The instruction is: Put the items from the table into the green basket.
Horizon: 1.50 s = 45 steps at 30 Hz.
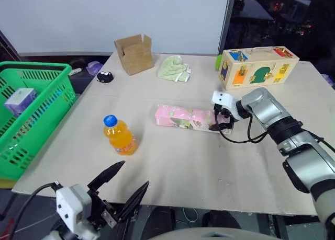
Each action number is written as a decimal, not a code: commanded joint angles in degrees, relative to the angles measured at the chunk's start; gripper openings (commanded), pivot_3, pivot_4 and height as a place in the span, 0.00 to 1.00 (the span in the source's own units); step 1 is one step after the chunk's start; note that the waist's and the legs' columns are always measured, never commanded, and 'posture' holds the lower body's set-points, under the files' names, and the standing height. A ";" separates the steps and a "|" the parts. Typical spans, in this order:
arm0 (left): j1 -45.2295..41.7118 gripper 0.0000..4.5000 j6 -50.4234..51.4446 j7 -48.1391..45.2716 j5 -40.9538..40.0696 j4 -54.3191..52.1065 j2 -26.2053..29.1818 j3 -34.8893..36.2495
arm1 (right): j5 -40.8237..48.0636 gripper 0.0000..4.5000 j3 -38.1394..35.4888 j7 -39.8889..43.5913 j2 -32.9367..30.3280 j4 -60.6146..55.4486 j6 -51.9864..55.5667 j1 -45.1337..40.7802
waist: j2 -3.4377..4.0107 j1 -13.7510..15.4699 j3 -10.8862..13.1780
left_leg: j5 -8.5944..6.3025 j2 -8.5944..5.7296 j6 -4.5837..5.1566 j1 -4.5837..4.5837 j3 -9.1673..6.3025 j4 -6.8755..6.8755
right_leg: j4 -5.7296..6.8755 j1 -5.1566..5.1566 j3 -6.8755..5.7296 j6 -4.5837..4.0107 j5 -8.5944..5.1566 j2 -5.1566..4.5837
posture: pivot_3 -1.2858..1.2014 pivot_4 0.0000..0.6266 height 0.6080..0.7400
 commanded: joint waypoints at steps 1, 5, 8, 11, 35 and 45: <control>0.71 1.00 -1.31 -0.04 -0.81 -3.19 0.30 0.78 | -0.53 0.99 -0.85 1.80 0.25 1.37 2.81 -2.12 | 0.02 -0.02 0.01 | 0.00 0.01 0.00 -0.01 0.00 0.00 | 0.00 -0.01 0.00 0.00 0.00 0.00 | 0.60 0.00 1.00; -13.69 1.00 8.55 6.68 -4.88 -2.06 7.56 2.27 | -1.04 0.71 -0.71 3.22 0.09 0.49 3.56 -1.18 | 0.25 0.89 0.07 | 0.00 0.01 0.01 -0.03 -0.05 0.00 | 0.04 -0.03 -0.05 0.00 0.00 0.05 | 0.60 0.00 1.00; -26.94 1.00 16.55 10.69 -8.98 1.93 13.48 3.27 | -0.67 0.46 -1.80 3.36 -0.33 -1.93 4.66 -0.87 | 0.05 1.20 -0.11 | 0.02 0.01 -0.01 0.04 -0.16 0.05 | 0.42 -0.07 -0.16 0.06 -0.04 0.27 | 0.60 0.00 1.00; -36.04 1.00 21.51 11.27 -10.69 6.40 16.88 2.42 | 0.46 0.26 -3.57 3.02 -0.87 -5.07 6.79 -0.89 | 0.08 0.61 -0.19 | 0.03 0.00 -0.02 0.26 -0.28 0.12 | 0.46 0.04 0.08 0.06 0.04 0.44 | 0.59 0.00 1.00; -50.32 1.00 40.00 27.83 -39.67 1.24 10.61 -4.19 | 33.27 0.26 -28.34 0.04 -7.00 -56.10 36.85 22.82 | 0.06 -0.47 -0.20 | -0.02 -0.15 -0.09 -0.54 -0.95 0.44 | 0.41 -0.26 -0.02 0.14 0.21 0.44 | 0.54 0.00 1.00; -56.93 1.00 42.61 28.20 -49.02 5.03 12.96 -4.90 | 47.53 0.26 -33.13 -1.63 -6.19 -58.61 40.12 24.19 | 0.04 -3.05 -0.21 | -0.01 -0.36 -0.09 -0.49 -0.96 0.51 | 0.41 -0.19 0.03 0.15 0.21 0.51 | 0.51 0.00 1.00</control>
